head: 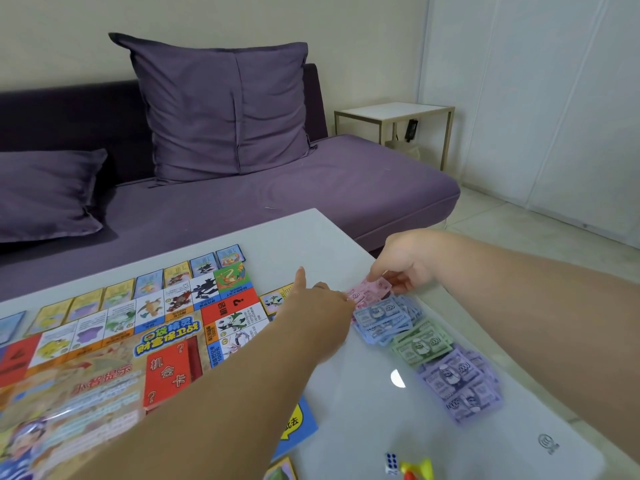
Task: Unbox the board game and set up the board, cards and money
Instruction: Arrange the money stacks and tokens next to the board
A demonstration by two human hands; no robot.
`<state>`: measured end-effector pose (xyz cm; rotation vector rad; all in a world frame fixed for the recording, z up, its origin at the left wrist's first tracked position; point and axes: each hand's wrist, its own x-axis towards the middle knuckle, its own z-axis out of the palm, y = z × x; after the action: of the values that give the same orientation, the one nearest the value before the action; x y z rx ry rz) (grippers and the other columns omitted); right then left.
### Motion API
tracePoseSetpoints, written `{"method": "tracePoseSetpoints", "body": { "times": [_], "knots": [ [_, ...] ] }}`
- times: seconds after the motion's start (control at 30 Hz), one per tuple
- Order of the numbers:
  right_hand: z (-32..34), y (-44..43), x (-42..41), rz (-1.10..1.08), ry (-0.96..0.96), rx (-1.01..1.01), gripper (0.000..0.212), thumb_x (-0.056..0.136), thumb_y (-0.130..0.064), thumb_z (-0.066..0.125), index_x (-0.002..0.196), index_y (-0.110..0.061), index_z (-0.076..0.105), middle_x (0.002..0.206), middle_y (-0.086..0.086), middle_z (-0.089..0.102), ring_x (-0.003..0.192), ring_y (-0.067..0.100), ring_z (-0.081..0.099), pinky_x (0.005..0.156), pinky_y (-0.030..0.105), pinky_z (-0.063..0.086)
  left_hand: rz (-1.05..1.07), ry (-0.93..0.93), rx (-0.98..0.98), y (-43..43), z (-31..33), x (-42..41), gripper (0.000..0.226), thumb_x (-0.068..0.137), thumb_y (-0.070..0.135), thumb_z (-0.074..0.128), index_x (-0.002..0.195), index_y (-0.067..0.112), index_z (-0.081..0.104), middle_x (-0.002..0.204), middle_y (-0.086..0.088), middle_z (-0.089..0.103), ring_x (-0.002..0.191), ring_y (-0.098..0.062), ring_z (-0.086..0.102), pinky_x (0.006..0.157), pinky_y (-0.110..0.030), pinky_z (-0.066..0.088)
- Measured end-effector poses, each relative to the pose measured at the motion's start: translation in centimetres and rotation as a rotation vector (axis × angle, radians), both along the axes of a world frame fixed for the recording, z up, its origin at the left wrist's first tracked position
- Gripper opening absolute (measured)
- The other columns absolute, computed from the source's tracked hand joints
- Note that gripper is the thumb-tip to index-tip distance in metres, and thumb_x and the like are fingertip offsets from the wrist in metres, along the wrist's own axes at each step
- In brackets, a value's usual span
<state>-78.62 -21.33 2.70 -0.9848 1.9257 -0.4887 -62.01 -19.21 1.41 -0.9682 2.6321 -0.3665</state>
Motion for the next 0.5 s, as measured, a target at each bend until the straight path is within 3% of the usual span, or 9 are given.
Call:
{"method": "tracePoseSetpoints", "body": {
  "times": [0.13, 0.3, 0.37, 0.5],
  "knots": [
    [-0.2, -0.4, 0.1, 0.067, 0.094, -0.017, 0.013, 0.083, -0.006, 0.068, 0.093, -0.002, 0.062, 0.084, 0.011, 0.062, 0.076, 0.022, 0.058, 0.069, 0.028, 0.048, 0.000, 0.007, -0.005, 0.1, 0.0, 0.1, 0.056, 0.090, 0.003, 0.038, 0.143, 0.021, 0.034, 0.142, 0.006, 0.045, 0.131, -0.026, 0.037, 0.113, -0.058, 0.000],
    [0.6, 0.0, 1.2, 0.331, 0.358, 0.098, 0.023, 0.089, -0.017, 0.061, 0.072, -0.007, 0.049, 0.063, 0.007, 0.042, 0.048, 0.016, 0.034, 0.041, 0.020, 0.029, -0.011, 0.020, -0.007, 0.1, 0.2, 0.4, 0.055, 0.092, 0.006, 0.038, 0.144, 0.021, 0.032, 0.143, 0.005, 0.042, 0.134, -0.026, 0.033, 0.113, -0.058, -0.002],
    [1.0, 0.3, 1.6, 0.374, 0.421, 0.080, 0.019, 0.089, -0.022, 0.064, 0.083, -0.005, 0.058, 0.067, 0.006, 0.048, 0.048, 0.015, 0.036, 0.040, 0.021, 0.030, -0.017, 0.026, 0.003, 0.0, 0.2, 0.7, 0.056, 0.093, 0.008, 0.039, 0.146, 0.023, 0.028, 0.149, 0.006, 0.035, 0.139, -0.026, 0.026, 0.113, -0.059, -0.003],
    [0.8, 0.5, 1.7, 0.402, 0.432, 0.031, 0.036, 0.088, -0.025, 0.065, 0.115, -0.002, 0.061, 0.090, 0.010, 0.054, 0.054, 0.015, 0.038, 0.047, 0.023, 0.030, -0.020, 0.063, 0.006, -0.2, 0.0, 1.1, 0.063, 0.093, 0.008, 0.039, 0.150, 0.027, 0.020, 0.156, 0.004, 0.020, 0.145, -0.024, 0.013, 0.114, -0.059, -0.004]
  ]
}}
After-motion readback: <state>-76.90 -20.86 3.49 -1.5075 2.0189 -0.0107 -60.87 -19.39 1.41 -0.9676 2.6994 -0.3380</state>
